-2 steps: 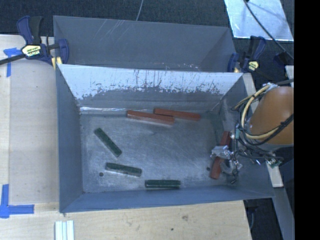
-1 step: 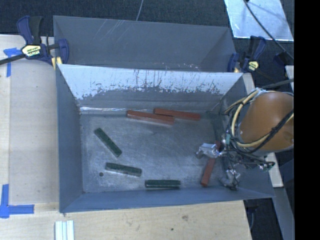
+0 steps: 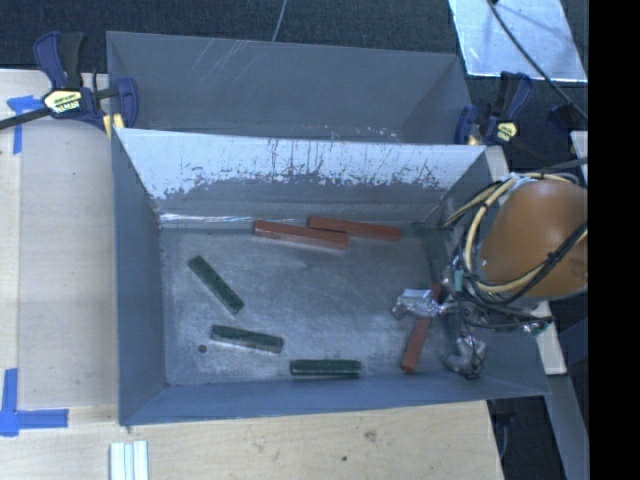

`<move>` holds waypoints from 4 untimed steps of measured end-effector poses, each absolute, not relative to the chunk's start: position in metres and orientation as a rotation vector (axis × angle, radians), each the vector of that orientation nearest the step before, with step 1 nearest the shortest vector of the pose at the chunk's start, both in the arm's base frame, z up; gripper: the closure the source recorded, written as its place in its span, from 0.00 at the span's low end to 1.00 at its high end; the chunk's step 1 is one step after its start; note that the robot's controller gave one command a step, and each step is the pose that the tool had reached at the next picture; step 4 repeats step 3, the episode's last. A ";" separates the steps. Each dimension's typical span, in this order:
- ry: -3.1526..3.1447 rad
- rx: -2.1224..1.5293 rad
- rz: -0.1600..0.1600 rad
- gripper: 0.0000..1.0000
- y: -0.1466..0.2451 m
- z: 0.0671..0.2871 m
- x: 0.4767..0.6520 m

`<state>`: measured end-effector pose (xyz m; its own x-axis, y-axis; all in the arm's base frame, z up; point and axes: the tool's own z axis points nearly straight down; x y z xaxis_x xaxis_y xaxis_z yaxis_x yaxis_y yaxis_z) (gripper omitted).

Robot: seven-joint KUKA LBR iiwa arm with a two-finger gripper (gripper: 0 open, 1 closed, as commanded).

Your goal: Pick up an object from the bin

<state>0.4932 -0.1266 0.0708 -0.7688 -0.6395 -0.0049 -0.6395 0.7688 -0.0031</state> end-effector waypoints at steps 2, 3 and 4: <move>2.690 -1.616 0.004 1.00 -0.141 0.070 0.517; 2.710 -1.584 0.000 1.00 -0.120 0.207 0.506; 2.710 -1.584 0.000 1.00 -0.120 0.207 0.506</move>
Offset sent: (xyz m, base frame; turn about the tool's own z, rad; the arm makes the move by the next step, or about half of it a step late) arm 0.0000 0.0000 0.0000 0.0000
